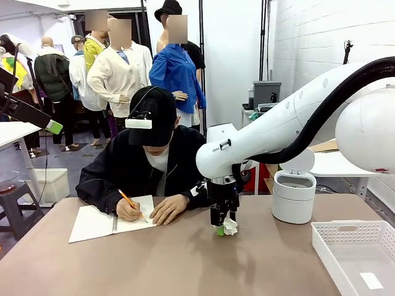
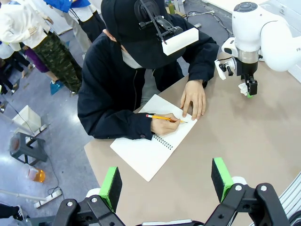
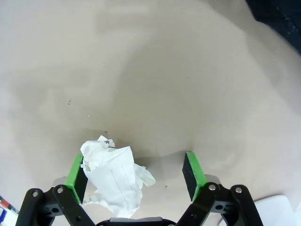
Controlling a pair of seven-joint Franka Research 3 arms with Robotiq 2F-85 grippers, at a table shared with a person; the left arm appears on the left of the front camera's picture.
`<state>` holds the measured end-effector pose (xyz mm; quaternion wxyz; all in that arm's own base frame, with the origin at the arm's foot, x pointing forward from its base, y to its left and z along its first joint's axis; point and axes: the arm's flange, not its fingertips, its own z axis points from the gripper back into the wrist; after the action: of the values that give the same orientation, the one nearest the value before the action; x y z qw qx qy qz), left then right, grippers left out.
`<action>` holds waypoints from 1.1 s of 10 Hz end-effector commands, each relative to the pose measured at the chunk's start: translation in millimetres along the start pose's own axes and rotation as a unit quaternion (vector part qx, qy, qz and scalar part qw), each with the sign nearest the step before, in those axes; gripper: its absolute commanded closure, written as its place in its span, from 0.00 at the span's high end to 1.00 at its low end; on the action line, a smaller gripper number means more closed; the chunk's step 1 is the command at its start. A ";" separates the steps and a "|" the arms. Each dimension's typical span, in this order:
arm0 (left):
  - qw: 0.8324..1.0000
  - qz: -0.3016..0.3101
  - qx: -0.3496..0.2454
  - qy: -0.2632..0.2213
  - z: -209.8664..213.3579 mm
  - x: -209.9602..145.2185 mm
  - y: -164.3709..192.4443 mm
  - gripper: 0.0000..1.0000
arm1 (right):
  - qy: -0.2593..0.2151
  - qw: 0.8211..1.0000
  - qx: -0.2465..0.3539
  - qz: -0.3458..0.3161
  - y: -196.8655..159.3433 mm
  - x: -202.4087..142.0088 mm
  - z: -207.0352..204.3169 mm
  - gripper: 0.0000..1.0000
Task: Sort the paper based on its condition.
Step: If a person hands you a paper, place it in the Organizing basket , and if it's crumpled, put it in the Trash can.
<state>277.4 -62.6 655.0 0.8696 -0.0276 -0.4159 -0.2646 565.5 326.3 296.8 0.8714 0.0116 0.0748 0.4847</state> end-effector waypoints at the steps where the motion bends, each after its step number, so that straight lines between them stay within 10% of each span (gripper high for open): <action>1: 1.000 0.001 -0.002 0.003 1.0 -1.7 0.6 1.00 | 0.000 1.000 0.000 0.000 0.0 0.0 0.0 0.83; 4: 1.000 0.001 -0.002 0.003 1.0 -1.7 0.6 1.00 | -0.007 1.000 0.011 0.001 -0.5 0.5 2.2 0.23; 11: 1.000 0.001 -0.002 0.003 1.0 -1.7 0.6 1.00 | 0.016 0.997 0.049 -0.066 22.3 -45.5 92.0 0.23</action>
<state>277.4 -62.6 655.0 0.8696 -0.0276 -0.4159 -0.2646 543.5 314.1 384.5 0.8900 0.0337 0.1081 0.4417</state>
